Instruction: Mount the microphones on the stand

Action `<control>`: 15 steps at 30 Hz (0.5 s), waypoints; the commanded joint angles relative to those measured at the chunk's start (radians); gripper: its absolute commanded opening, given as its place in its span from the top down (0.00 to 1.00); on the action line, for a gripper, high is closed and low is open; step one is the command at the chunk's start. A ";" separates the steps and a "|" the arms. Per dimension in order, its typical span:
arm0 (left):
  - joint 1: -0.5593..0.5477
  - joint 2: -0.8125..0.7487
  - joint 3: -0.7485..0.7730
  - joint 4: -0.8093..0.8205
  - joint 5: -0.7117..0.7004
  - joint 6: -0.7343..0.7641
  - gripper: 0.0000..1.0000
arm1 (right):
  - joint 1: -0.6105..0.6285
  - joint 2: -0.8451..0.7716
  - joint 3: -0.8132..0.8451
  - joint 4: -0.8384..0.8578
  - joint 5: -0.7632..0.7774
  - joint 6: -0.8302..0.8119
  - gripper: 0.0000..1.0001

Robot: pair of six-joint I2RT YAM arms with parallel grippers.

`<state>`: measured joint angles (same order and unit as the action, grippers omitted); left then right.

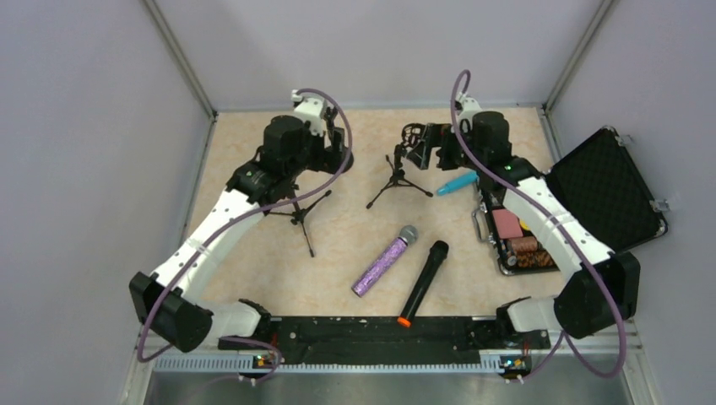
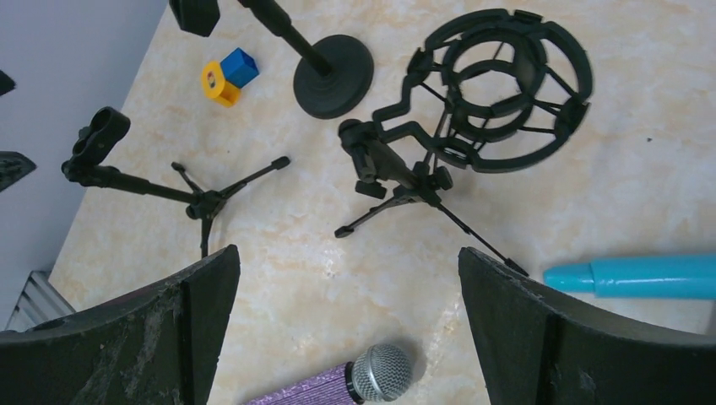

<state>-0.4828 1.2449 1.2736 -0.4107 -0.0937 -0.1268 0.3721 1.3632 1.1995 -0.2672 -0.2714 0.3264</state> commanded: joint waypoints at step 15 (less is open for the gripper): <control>-0.205 0.550 0.409 0.107 0.138 0.078 0.01 | -0.227 -0.216 -0.201 0.091 -0.119 0.102 0.01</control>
<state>-0.6674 1.7321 1.5764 -0.3798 0.0078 -0.0818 0.1589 1.1866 1.0012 -0.2077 -0.3611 0.4225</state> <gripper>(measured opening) 0.988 0.988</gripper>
